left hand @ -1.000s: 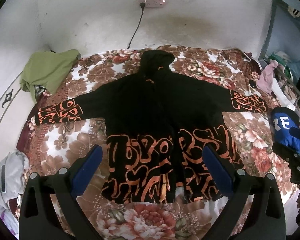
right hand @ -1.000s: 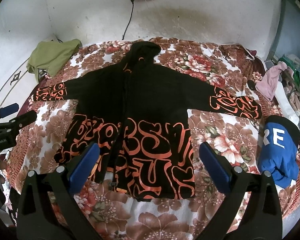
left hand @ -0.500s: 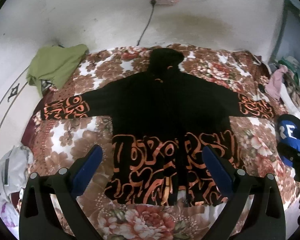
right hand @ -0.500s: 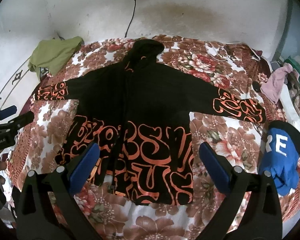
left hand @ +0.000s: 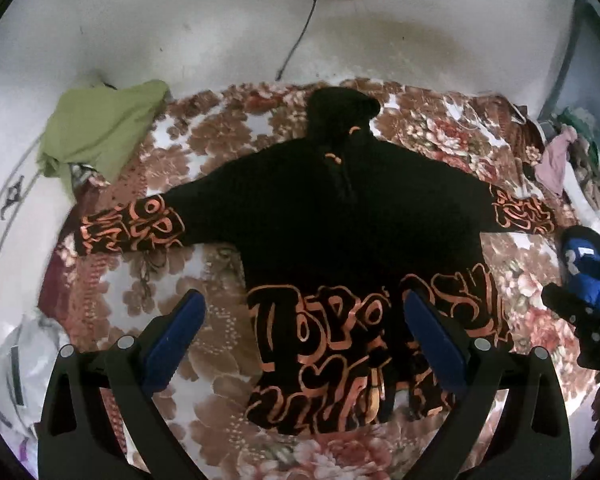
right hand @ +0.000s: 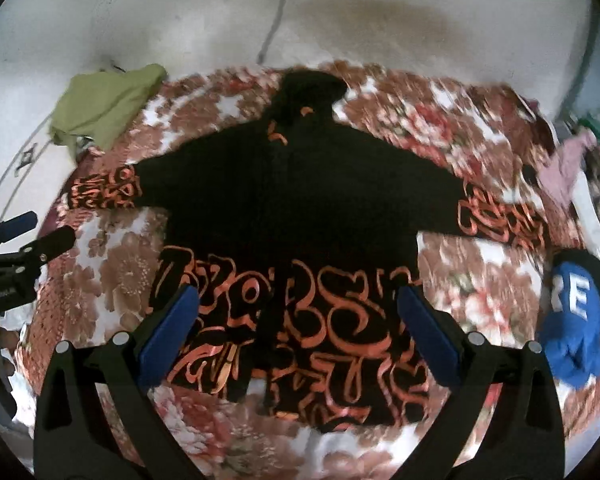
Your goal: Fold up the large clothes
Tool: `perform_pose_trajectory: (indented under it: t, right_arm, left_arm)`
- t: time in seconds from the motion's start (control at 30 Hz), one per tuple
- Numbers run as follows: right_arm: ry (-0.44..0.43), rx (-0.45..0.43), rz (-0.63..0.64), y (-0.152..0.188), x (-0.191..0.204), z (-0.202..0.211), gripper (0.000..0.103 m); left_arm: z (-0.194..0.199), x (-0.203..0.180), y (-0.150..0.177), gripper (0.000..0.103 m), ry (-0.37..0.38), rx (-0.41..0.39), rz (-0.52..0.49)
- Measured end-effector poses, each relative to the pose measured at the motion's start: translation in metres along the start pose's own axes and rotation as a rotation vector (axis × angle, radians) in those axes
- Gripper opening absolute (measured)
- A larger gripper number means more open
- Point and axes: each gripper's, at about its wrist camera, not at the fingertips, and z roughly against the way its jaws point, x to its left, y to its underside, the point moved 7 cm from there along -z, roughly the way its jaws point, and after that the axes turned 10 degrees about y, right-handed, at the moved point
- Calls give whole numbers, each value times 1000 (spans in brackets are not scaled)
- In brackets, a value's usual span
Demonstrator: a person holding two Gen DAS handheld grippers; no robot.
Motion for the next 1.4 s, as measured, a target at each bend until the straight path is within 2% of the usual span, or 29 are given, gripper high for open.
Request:
perform_pose_trajectory:
  t: [0.13, 0.23, 0.3, 0.37, 0.5, 0.53, 0.57, 0.63, 0.67, 0.73, 0.8, 0.9, 1.03, 1.1, 1.13, 1.2, 1.27, 1.33, 1.4]
  right_arm:
    - [25, 27, -62, -7, 8, -11, 98]
    - [60, 69, -108, -13, 1, -28, 99]
    - [44, 111, -126, -24, -4, -48, 98]
    - [42, 114, -107, -38, -7, -63, 98]
    - [43, 103, -56, -82, -14, -104, 98]
    - [36, 103, -29, -103, -16, -126, 98]
    - [36, 103, -29, -103, -16, -126, 99]
    - [24, 107, -13, -128, -17, -150, 98]
    - [14, 106, 0, -161, -20, -181, 98]
    - [-18, 103, 19, -189, -22, -211, 98]
    - [-39, 91, 49, -226, -25, -251, 98]
    - [-74, 100, 87, -274, -25, -315, 98]
    - [-62, 110, 135, -325, -26, -387, 98]
    - [-56, 96, 159, -346, -22, -413, 98]
    - [-38, 90, 183, -359, -20, -430, 98]
    - [-29, 88, 189, -379, -19, -456, 97]
    - [-64, 97, 151, -404, -16, -483, 96]
    - [-100, 91, 124, -423, -13, -501, 95]
    - [-117, 98, 128, -438, -8, -524, 95]
  left_arm:
    - [-24, 18, -17, 98, 38, 17, -48]
    - [-49, 30, -37, 98, 75, 31, -37]
    - [-65, 36, -59, 98, 62, 17, -47]
    - [-79, 39, -78, 98, 72, 17, -51]
    - [-112, 39, -142, 98, 101, -6, -69]
    - [-119, 37, -154, 98, 110, -13, -73]
    - [-132, 35, -171, 98, 135, -11, -81]
    - [-158, 33, -196, 98, 140, 6, -100]
    - [-172, 33, -208, 98, 153, 16, -97]
    - [-205, 35, -232, 98, 211, 38, -77]
    - [-231, 42, -252, 98, 203, 35, -72]
    - [-291, 53, -290, 98, 228, 55, -86]
    - [-364, 60, -326, 98, 197, 100, -172]
    - [-403, 64, -342, 96, 209, 127, -181]
    - [-423, 67, -352, 95, 211, 132, -180]
    - [-459, 73, -369, 78, 216, 147, -172]
    - [-487, 73, -380, 67, 278, 168, -148]
    - [-512, 68, -390, 69, 338, 192, -143]
    - [-537, 68, -399, 69, 338, 200, -172]
